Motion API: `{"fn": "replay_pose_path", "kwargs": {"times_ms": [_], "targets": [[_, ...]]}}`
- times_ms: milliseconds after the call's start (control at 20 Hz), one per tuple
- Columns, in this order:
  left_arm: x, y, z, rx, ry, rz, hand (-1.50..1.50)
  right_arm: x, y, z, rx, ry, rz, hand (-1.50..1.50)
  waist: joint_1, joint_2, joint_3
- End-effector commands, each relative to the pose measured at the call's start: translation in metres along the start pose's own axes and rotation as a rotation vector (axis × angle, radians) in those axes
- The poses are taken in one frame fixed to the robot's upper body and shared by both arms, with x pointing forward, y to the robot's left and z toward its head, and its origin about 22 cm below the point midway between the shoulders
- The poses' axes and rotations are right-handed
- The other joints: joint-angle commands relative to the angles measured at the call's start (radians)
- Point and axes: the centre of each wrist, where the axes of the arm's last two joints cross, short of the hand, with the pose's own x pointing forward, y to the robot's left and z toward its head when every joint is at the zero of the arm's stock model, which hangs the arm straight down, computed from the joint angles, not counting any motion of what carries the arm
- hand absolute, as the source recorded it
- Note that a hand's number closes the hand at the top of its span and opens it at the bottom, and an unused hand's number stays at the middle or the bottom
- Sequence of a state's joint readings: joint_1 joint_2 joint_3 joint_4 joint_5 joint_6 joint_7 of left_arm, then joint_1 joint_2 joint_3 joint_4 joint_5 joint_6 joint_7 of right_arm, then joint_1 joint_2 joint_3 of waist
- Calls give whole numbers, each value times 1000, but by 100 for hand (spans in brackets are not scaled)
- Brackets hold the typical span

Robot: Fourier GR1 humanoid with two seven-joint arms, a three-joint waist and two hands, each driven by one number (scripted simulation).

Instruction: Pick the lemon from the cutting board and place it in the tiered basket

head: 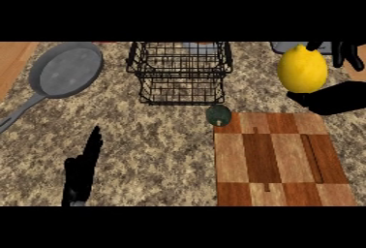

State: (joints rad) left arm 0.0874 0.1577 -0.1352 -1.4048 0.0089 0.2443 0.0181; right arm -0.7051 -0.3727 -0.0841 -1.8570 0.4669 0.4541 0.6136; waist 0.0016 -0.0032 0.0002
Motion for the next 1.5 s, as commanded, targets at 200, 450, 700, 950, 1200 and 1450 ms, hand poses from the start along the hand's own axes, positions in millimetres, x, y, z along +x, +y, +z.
{"fn": "replay_pose_path", "kwargs": {"times_ms": [200,450,700,950,1200,1450], "targets": [[-6,-8,7,-6,-5,2,0,62,-2,-46,-35,25,-23,150,13,3,-1],[-9,-8,9,-15,4,-16,0,62,-7,-83,-3,62,-31,150,13,5,-1],[-12,3,3,-28,10,-7,0,64,55,-111,28,44,-21,150,23,8,-1],[4,3,-14,-19,5,-10,0,64,82,-135,89,4,30,150,24,10,-1],[12,-1,-6,-27,0,18,0,68,116,-147,86,32,50,150,28,10,-1],[-18,-9,-1,-25,8,-19,0,58,148,-155,82,78,59,150,29,13,-1]]}}
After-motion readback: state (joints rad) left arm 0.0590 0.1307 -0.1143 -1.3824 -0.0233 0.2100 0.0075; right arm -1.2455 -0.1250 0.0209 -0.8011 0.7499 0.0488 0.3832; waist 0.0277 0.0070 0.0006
